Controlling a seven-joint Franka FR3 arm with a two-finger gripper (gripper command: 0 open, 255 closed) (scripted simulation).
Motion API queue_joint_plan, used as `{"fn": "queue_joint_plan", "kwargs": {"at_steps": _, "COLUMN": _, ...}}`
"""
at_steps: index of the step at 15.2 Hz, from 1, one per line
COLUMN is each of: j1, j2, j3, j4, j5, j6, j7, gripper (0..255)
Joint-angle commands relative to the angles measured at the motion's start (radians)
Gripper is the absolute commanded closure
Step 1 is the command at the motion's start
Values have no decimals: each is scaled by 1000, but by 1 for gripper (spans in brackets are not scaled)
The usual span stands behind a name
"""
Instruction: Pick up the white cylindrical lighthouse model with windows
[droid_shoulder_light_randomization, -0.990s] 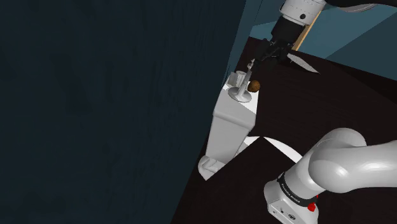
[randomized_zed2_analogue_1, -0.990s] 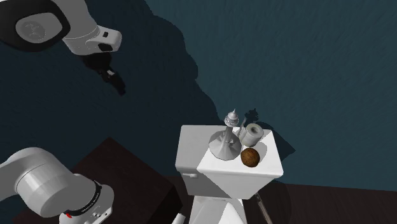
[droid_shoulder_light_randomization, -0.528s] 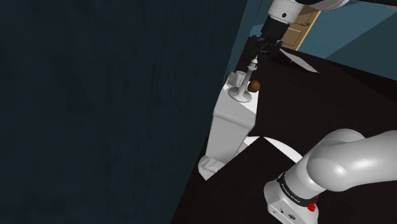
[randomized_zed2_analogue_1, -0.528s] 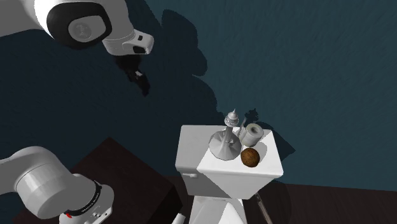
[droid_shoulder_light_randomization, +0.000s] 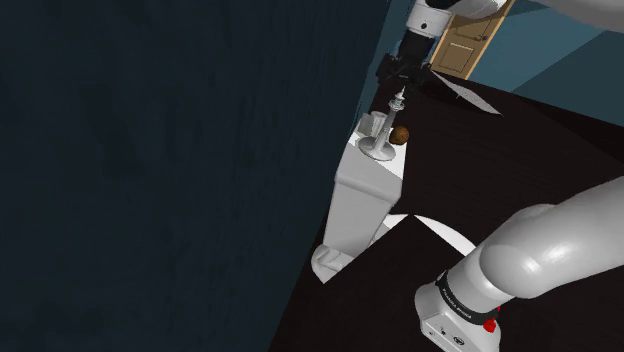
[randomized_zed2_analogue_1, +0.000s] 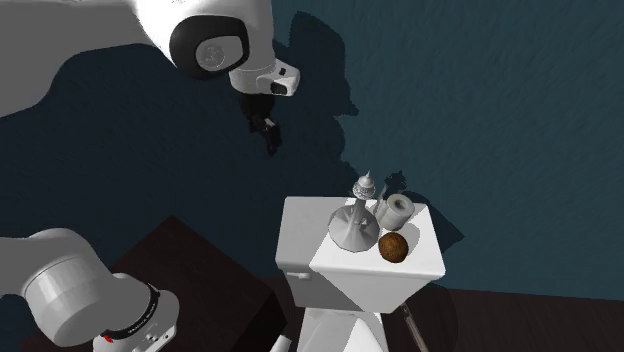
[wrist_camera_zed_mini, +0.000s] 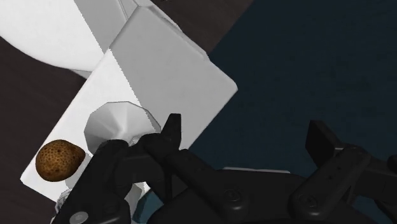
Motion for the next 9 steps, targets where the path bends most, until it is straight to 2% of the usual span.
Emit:
{"fn": "queue_joint_plan", "kwargs": {"at_steps": 1, "j1": -14, "j2": 73, "j3": -22, "j4": 61, "j5": 4, "j6": -3, "j7": -2, "gripper": 0}}
{"fn": "queue_joint_plan", "kwargs": {"at_steps": 9, "j1": -80, "j2": 363, "j3": -103, "j4": 323, "j5": 47, "j6": -38, "j7": -18, "gripper": 0}}
